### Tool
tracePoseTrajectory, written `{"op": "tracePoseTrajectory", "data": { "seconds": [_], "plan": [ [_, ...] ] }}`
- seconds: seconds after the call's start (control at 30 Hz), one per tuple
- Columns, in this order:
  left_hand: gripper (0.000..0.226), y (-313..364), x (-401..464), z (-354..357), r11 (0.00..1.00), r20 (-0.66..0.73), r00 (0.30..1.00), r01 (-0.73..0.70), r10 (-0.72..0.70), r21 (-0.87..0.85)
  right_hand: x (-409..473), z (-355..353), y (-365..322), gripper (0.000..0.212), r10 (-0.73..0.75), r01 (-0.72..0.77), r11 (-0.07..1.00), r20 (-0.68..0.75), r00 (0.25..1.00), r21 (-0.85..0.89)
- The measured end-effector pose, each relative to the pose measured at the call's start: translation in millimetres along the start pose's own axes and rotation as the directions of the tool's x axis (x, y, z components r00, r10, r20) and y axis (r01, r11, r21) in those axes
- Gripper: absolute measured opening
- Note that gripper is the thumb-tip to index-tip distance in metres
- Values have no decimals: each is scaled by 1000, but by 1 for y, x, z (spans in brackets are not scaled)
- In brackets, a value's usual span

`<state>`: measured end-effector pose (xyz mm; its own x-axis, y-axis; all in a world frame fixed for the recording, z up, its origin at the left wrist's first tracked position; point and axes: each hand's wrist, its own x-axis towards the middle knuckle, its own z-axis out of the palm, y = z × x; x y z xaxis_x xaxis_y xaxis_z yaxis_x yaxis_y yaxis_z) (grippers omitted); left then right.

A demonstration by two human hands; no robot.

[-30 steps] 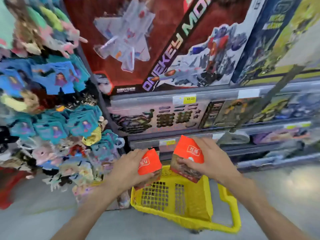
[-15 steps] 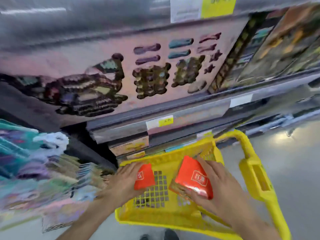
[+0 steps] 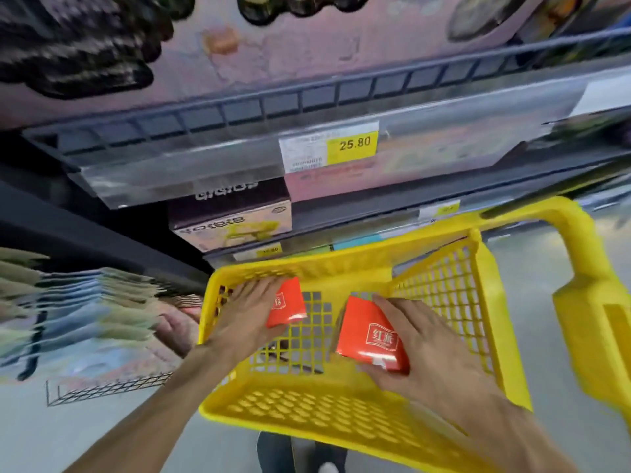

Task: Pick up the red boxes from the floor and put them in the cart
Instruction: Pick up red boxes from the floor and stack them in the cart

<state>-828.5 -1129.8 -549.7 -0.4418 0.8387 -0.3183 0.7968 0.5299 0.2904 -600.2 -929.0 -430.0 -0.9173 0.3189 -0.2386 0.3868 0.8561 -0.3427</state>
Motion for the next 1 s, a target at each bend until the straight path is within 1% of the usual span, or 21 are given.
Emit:
{"op": "tracePoseTrajectory", "data": {
  "seconds": [0.07, 0.17, 0.33, 0.53, 0.63, 0.87, 1.0],
  "plan": [
    [94, -4, -2, 0, 1000, 5, 1000, -26, 26, -11, 12, 7, 4, 93, -6, 6, 1000, 33, 999, -21],
    [96, -9, 3, -2, 996, 19, 996, -88, 88, -2, 32, 18, 13, 91, -49, 53, 996, 64, 997, -76],
    [95, -12, 5, -5, 988, -14, 988, -152, 152, -1, 70, 42, 23, 94, -127, 145, 984, 159, 979, -108],
    [95, -7, 1, 1, 989, -67, 987, -141, 144, 53, 110, 78, 20, 95, -162, 191, 972, 204, 965, -134],
    [95, -7, 0, 2, 988, -62, 988, -134, 139, 83, 122, 91, 18, 94, -158, 193, 974, 259, 953, -118],
    [96, -7, -2, 4, 984, -58, 989, -124, 132, 128, 127, 100, 18, 94, -188, 215, 973, 247, 951, -89],
    [99, -3, -6, 0, 983, -59, 990, -123, 132, 135, 125, 103, 14, 100, -179, 211, 971, 245, 953, -109]
  ]
}}
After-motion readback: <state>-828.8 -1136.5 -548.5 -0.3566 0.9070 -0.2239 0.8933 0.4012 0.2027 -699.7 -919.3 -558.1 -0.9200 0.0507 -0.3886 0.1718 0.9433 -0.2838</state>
